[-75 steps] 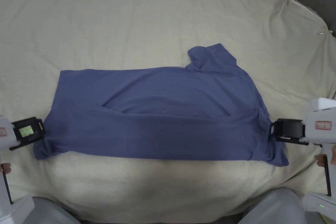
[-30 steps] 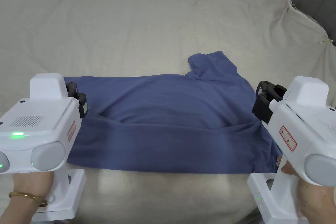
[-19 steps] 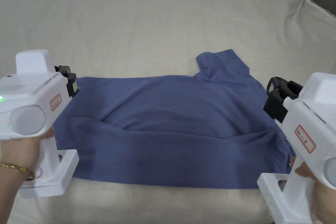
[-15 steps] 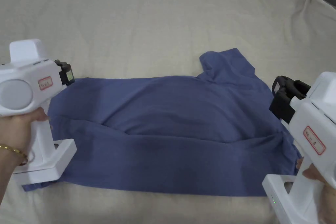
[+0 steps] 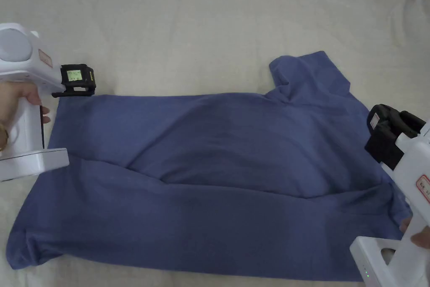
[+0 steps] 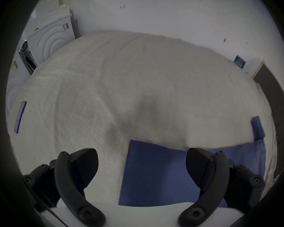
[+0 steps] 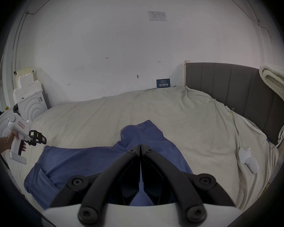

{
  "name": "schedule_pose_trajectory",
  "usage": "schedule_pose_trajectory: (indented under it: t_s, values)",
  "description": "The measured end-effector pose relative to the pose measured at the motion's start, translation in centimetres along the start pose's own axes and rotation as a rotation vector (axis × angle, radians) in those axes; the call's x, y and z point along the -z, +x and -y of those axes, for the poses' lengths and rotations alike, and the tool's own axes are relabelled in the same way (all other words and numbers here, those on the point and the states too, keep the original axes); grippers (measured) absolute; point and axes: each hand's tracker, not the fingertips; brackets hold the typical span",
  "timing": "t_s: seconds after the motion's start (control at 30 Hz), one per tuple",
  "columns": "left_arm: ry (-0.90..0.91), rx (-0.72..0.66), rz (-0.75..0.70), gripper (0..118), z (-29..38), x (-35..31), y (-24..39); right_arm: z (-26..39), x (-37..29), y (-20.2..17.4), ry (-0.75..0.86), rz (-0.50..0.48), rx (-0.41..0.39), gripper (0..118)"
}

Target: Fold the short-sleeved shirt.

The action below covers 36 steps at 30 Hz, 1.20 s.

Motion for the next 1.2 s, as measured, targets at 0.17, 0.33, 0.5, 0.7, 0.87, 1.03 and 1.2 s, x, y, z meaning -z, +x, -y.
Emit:
schedule_pose_trajectory:
  t_s: [0.17, 0.33, 0.5, 0.7, 0.87, 1.03, 1.2]
  values:
    - [-0.102, 0.051, -0.046, 97, -0.5, 1.9, 0.7, 0.0, 0.7, 0.5, -0.005, -0.001, -0.014, 1]
    - [-0.17, -0.027, 0.022, 60, -0.4, 2.9, 0.2, -0.7, 0.5, 0.3, -0.003, 0.0, -0.037, 0]
    - [-0.12, -0.011, 0.059, 16, 0.5, 1.5, 0.9, -0.9, 0.2, -0.1, -0.008, 0.01, -0.05, 1]
    - [-0.001, -0.1, 0.135, 1, 2.1, -1.4, 0.6, -1.0, 0.0, 0.3, -0.026, 0.008, -0.055, 1]
    - [0.184, -0.079, 0.137, 1, 4.0, -4.9, -0.2, -2.6, 0.3, 0.0, -0.04, -0.002, -0.056, 0]
    - [0.273, -0.125, 0.203, 1, 5.0, -7.6, -0.4, -5.3, 2.7, 0.6, -0.069, 0.006, -0.072, 0]
    - [0.315, -0.098, 0.21, 1, 5.3, -9.1, -0.1, -9.1, 7.1, 1.5, -0.188, 0.017, -0.08, 10]
